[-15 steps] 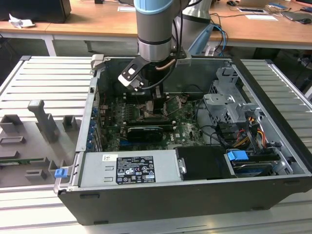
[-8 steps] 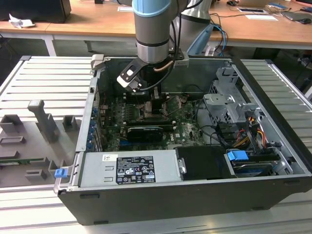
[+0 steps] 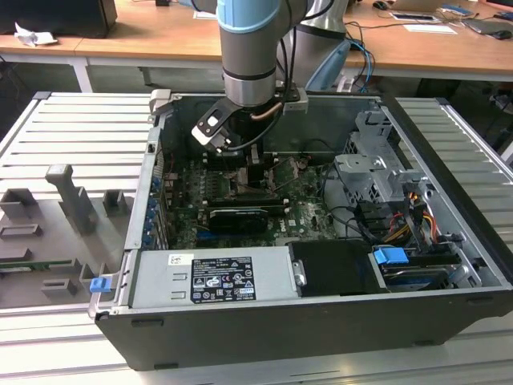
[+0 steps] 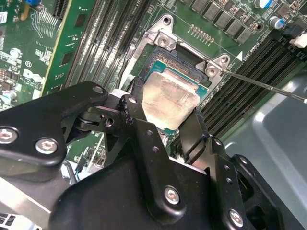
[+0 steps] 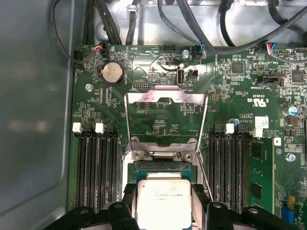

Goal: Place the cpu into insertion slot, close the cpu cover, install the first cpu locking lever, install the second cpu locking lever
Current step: 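Place the cpu into insertion slot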

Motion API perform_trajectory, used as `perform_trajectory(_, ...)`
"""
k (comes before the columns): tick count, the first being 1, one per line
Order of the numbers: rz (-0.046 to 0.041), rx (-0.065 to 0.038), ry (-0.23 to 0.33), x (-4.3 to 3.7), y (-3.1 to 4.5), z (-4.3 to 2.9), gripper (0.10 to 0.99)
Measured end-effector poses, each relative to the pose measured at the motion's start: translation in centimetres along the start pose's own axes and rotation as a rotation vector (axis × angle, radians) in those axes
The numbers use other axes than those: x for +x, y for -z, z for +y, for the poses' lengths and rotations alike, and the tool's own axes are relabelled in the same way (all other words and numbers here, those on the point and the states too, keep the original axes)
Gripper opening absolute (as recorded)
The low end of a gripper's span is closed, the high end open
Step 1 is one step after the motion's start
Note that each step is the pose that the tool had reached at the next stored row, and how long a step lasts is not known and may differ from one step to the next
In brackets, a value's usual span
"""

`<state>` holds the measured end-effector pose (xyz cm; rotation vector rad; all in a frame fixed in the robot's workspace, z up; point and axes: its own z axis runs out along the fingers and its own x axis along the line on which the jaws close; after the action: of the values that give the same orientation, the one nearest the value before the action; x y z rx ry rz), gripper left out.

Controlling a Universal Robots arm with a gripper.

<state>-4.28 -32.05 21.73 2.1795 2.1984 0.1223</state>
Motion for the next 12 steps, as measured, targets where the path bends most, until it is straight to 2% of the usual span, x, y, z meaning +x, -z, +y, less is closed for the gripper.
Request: perform_trajectory(12, -0.0006, 0.000, -0.009, 0.03, -0.24, -0.07, 0.541)
